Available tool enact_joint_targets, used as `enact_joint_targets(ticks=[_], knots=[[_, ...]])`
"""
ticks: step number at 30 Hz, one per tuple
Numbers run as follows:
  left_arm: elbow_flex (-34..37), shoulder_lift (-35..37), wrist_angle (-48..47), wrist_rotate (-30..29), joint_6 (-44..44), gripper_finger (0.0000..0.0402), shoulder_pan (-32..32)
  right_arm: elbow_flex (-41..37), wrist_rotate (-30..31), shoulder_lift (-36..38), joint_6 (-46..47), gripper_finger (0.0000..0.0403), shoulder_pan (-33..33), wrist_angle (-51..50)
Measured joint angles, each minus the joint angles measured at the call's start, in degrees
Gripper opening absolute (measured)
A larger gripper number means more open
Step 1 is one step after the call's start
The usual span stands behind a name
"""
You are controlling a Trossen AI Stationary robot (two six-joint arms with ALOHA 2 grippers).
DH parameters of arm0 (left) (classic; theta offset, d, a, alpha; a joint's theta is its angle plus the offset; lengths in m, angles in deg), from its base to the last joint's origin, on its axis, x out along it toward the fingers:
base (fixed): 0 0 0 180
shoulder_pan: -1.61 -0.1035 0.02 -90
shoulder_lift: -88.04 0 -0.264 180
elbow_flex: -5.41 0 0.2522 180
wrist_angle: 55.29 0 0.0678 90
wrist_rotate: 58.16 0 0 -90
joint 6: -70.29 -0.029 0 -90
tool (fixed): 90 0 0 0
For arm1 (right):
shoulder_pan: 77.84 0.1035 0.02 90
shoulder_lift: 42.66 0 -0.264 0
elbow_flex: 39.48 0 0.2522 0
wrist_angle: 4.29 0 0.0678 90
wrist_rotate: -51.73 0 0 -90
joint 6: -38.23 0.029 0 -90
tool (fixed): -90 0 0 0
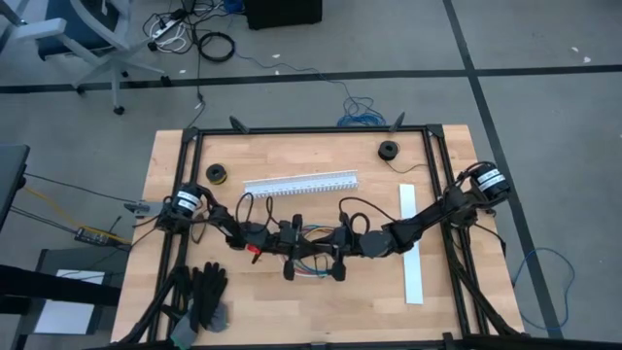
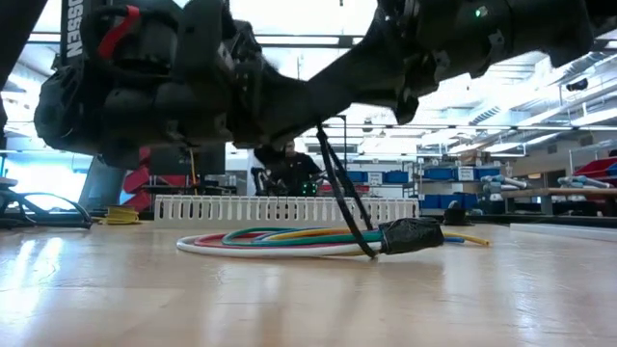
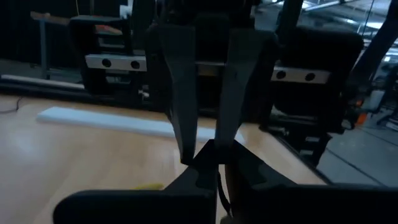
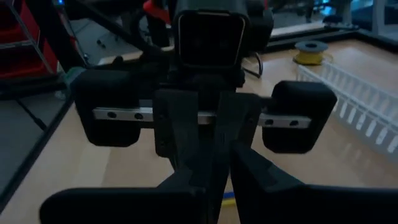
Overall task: Ziptie cables
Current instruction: Insert zip tie on the cable wire
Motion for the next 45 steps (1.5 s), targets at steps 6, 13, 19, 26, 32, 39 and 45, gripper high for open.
enact_joint_targets(ticks=[6, 13, 19, 26, 32, 39, 45], knots=[[-4.7, 0.0, -9.3, 0.9, -0.2, 0.0000, 0.7, 0.0, 5.5, 4.0, -2.4, 0.0024, 3.6, 0.0], [-8.9, 0.0, -15.9, 0.9, -1.2, 0.0000, 2.5, 0.0, 16.3, 10.2, -0.5, 0.0020, 10.8, -6.0], [-9.0, 0.0, -15.4, 0.4, -1.9, 0.0000, 2.8, 0.0, 22.8, 12.8, 28.6, 0.0020, 17.1, -32.4], [-9.0, 0.0, -15.4, 0.4, -2.0, 0.0000, 2.9, 0.0, 21.4, 2.6, 38.2, 0.0020, 18.5, -30.1], [-9.0, 0.0, -14.8, 0.4, -1.7, 0.0000, 2.8, 0.0, 15.8, -5.8, 19.5, 0.0024, 16.5, -12.8], [-9.0, 0.0, -14.3, 0.4, -0.3, 0.0000, 2.8, 0.0, 17.7, -8.2, 7.2, 0.0047, 14.7, -8.4], [-9.0, 0.0, -14.1, 0.5, 1.1, 0.0000, 2.8, 0.0, 15.4, -8.2, 0.7, 0.0078, 11.7, -8.9]])
